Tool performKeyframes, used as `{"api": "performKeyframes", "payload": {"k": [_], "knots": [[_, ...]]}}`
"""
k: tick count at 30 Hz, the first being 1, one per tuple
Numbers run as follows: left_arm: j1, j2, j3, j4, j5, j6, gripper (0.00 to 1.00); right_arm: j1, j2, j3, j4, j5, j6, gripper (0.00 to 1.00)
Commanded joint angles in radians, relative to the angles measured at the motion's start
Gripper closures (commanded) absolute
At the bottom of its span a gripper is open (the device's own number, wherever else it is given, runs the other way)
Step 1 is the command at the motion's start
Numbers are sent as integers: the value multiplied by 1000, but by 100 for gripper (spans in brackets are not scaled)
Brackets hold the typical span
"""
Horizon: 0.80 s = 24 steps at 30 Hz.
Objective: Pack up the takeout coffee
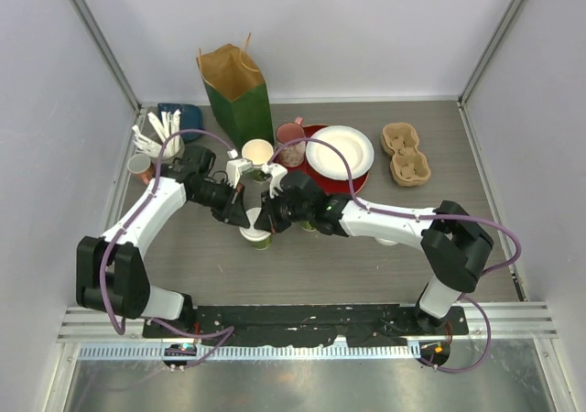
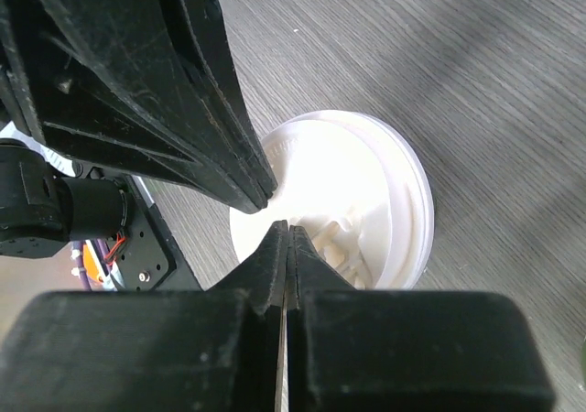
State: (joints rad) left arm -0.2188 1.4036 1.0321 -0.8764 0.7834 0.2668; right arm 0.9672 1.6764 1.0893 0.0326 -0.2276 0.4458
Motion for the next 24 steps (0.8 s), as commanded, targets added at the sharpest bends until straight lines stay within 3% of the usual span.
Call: {"api": "performKeyframes", "payload": {"k": [1,6,11,15,19,24], "knots": [[-2,6,2,-22,-87,51,100,2,-4,6,-69,8,11,99],[-1,-123,71,-107,40,43,100,2,-30,99,-125,-10,-18,99],[-1,-206,128,-85,43,5,100,4,-38,216,-155,-16,-50,99],[-1,-180,129,-102,34,15,100,2,-26,273,-186,-6,-68,99],[-1,-157,86,-60,5,23,100,4,-20,201,-162,-24,-38,99],[-13,-85,-39,43,-153,46,100,2,15,11,-73,-26,45,99]]}}
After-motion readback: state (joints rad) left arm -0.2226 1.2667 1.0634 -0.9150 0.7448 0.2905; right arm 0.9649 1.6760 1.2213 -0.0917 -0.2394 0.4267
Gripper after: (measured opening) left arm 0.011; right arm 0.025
